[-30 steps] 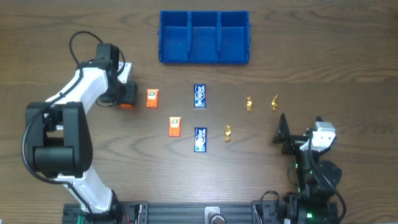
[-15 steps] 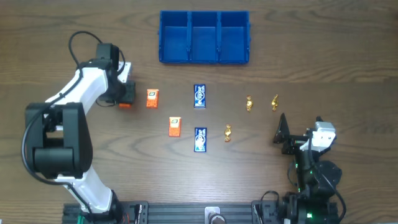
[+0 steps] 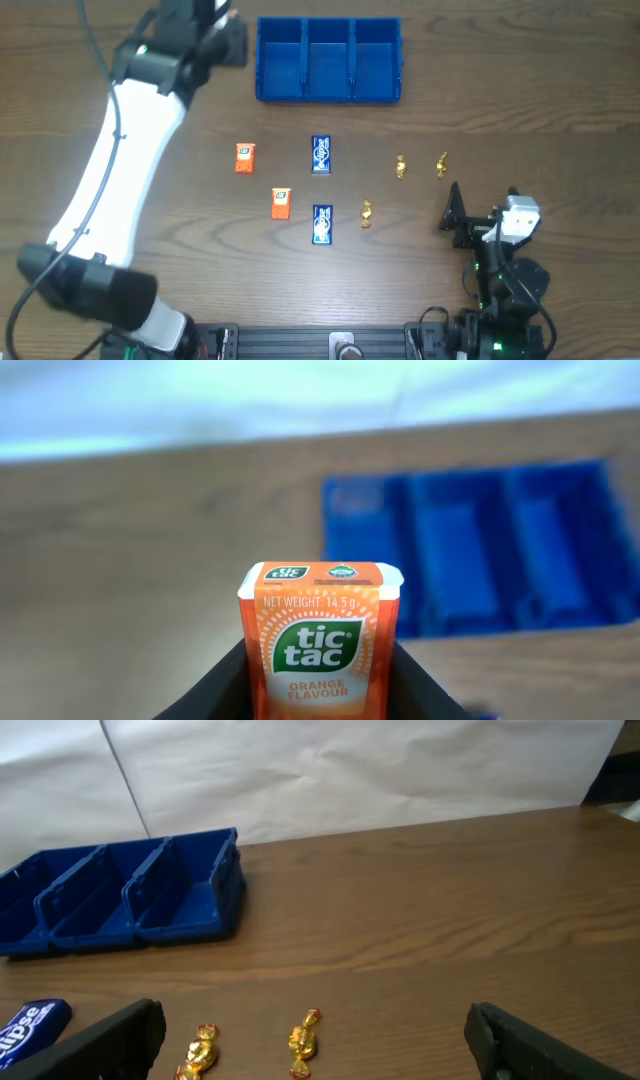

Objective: Sort Candies Into Trays

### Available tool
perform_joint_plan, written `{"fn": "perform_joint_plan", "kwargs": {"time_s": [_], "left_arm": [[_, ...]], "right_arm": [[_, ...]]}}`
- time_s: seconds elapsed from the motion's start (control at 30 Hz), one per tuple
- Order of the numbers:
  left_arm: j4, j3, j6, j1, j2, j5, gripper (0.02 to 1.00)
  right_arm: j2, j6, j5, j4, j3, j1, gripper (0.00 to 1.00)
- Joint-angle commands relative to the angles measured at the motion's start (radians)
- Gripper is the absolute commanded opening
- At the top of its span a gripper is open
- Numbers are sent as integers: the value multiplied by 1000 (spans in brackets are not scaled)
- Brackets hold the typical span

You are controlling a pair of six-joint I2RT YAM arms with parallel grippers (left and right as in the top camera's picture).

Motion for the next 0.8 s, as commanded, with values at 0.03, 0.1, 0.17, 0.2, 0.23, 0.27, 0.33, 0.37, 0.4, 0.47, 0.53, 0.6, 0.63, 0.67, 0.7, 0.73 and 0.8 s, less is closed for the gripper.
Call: {"fn": "perform_joint_plan", "kwargs": {"time_s": [0.03, 0.1, 0.17, 0.2, 0.23, 0.27, 0.33, 0.37, 0.4, 0.47, 0.53, 0.6, 0.63, 0.67, 0.7, 0.73, 0.8], "left_arm": [[-34, 219, -36, -45, 235, -56, 336], [-50, 275, -45, -52, 308, -56, 338], [-58, 311, -47, -56, 377, -43, 343], [-56, 317, -47, -56, 401, -37, 345], [-53, 318, -52, -56, 420, -31, 347], [-48, 318, -56, -56, 437, -24, 347], [-39, 318, -63, -56, 467, -7, 347], [-31, 318, -64, -56, 480, -1, 347], [-25, 318, -68, -56, 491, 1, 349], [-18, 317, -70, -56, 508, 5, 360], [-16, 317, -72, -56, 514, 5, 364], [-14, 317, -72, -54, 514, 4, 373], [-11, 317, -72, -52, 514, 5, 382], [-9, 317, -72, -50, 514, 5, 408], [-7, 317, -72, -49, 514, 5, 452], [-7, 317, -72, -48, 514, 5, 595], [-5, 317, -72, -47, 511, 4, 855]], "right_arm": [[-2, -3, 9, -3, -3, 7, 998], [-2, -2, 9, -3, -3, 7, 998], [-2, -3, 9, -3, -3, 7, 998], [-2, -3, 9, -3, -3, 7, 998], [-2, -3, 9, -3, -3, 7, 998], [-2, -2, 9, -3, -3, 7, 998], [-2, -3, 9, -3, -3, 7, 998], [-2, -3, 9, -3, -3, 7, 998], [-2, -3, 9, -3, -3, 7, 998], [-2, -3, 9, -3, -3, 7, 998], [-2, -3, 9, -3, -3, 7, 998], [-2, -2, 9, -3, -3, 7, 998], [-2, -2, 9, -3, -3, 7, 998], [-2, -3, 9, -3, -3, 7, 998], [-2, -3, 9, -3, -3, 7, 998], [-2, -3, 9, -3, -3, 7, 998], [-2, -3, 9, -3, -3, 7, 998]]}}
